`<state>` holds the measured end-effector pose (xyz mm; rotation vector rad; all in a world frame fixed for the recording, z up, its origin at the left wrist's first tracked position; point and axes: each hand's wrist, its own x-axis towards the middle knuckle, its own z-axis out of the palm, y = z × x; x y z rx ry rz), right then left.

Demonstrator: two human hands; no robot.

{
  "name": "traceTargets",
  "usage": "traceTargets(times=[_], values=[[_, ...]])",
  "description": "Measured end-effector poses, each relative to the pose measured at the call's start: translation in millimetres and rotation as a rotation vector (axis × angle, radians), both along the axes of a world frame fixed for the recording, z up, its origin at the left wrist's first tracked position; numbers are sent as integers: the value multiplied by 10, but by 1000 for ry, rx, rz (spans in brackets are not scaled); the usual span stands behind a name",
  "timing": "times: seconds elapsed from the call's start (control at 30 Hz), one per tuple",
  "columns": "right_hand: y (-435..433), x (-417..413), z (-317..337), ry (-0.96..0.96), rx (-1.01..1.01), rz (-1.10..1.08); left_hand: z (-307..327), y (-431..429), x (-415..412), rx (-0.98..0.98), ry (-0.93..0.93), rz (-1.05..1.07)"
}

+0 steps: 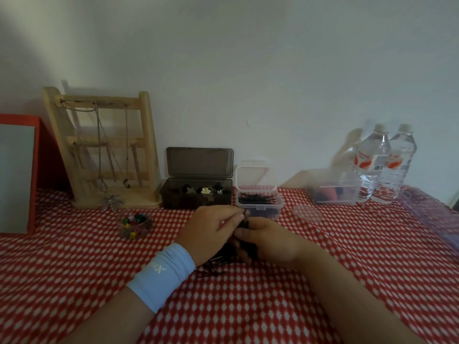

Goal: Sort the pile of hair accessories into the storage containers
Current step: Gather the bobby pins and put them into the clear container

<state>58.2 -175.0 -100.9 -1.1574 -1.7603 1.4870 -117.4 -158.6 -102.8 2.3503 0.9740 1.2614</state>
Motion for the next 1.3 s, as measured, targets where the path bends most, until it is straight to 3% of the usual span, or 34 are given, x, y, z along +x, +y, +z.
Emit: traceTargets(times=[0.23, 0.37, 0.57, 0.73, 0.8, 0.9, 1.0, 1.13, 1.23, 1.3], values=[[-61, -27, 22, 78, -49, 57, 41, -51, 59, 44, -38, 21], [-50, -30, 2, 106, -38, 78, 38, -39, 42, -195, -215, 34], [-24, 3, -13, 29, 15, 22, 10, -22, -3, -470, -79, -164], [-24, -18, 34, 356, -126, -34, -14, -23, 45, -549, -242, -202], [0, -16, 73, 522, -109, -89, -25, -23, 78, -590, -405, -161], [52, 12, 132, 805, -51, -225, 29, -65, 188, -844, -684, -180], [95, 41, 176, 956, 40, -349, 100, -177, 289, -1125, -725, -288], [81, 45, 158, 806, 217, -463, 166, -251, 344, -1343, -878, -421], [11, -7, 165, 552, 348, -465, 183, -201, 311, -1385, -1046, -475], [-20, -67, 174, 473, 383, -457, 154, -175, 284, -1371, -1024, -493]])
